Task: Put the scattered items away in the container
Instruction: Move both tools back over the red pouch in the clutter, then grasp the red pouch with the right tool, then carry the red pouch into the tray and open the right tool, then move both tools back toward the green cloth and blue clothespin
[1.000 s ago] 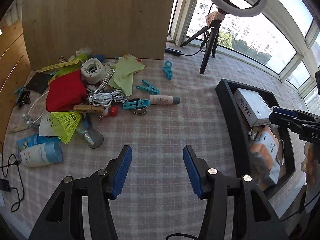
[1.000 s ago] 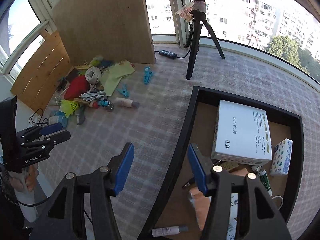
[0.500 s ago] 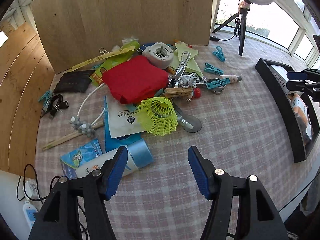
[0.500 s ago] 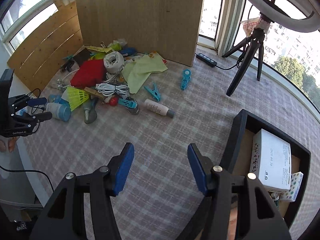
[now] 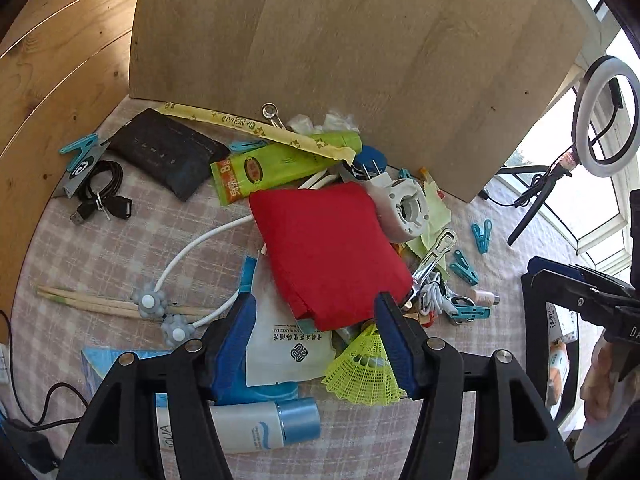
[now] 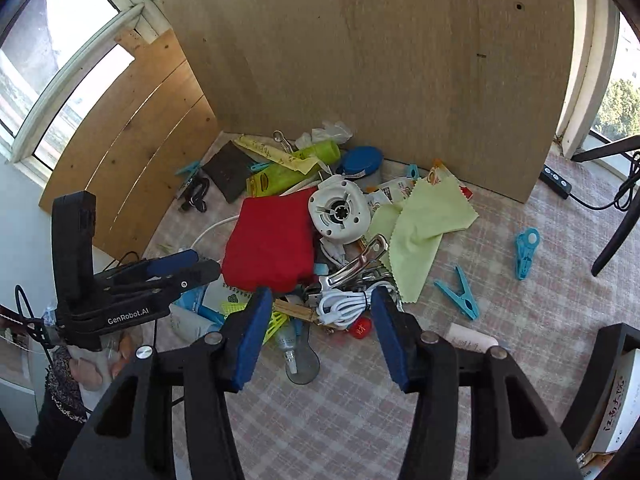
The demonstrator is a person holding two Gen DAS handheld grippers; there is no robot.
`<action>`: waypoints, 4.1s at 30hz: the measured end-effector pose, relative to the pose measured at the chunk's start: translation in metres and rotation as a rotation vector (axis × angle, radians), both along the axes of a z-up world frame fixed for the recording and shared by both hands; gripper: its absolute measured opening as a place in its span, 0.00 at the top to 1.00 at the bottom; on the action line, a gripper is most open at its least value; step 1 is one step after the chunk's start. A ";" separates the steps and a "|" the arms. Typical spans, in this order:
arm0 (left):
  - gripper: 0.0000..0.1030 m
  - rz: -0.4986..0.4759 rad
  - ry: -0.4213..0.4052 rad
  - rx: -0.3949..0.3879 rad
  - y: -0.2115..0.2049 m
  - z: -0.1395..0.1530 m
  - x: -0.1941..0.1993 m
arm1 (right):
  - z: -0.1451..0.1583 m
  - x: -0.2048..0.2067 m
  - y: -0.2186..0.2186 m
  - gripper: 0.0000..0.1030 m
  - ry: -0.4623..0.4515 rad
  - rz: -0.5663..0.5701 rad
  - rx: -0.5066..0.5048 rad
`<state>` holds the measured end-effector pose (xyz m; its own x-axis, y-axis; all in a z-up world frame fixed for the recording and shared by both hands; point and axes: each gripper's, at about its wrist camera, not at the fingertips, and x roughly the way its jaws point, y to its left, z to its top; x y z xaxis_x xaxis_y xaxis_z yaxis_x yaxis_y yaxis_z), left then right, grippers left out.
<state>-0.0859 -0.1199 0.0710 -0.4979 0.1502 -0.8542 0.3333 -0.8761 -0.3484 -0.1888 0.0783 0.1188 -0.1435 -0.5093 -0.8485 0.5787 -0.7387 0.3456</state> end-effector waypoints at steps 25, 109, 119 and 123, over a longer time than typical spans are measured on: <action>0.44 0.025 -0.018 0.073 -0.007 -0.036 -0.039 | -0.085 -0.052 -0.073 0.70 -0.276 -0.054 -0.029; 0.47 -0.569 0.048 -0.200 0.283 0.053 -0.090 | 0.029 0.055 0.297 0.58 0.114 -0.448 0.177; 0.46 -0.410 -0.065 -0.186 0.190 0.022 -0.148 | 0.006 -0.012 0.226 0.58 0.078 -0.345 0.198; 0.45 -0.402 -0.122 -0.192 0.179 0.010 -0.166 | -0.009 -0.039 0.201 0.57 0.045 -0.312 0.201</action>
<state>-0.2520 0.0593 0.0806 -0.3269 0.1440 -0.9340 -0.0175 -0.9891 -0.1464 -0.2282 0.2796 0.1095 -0.3052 -0.2586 -0.9165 0.3262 -0.9326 0.1545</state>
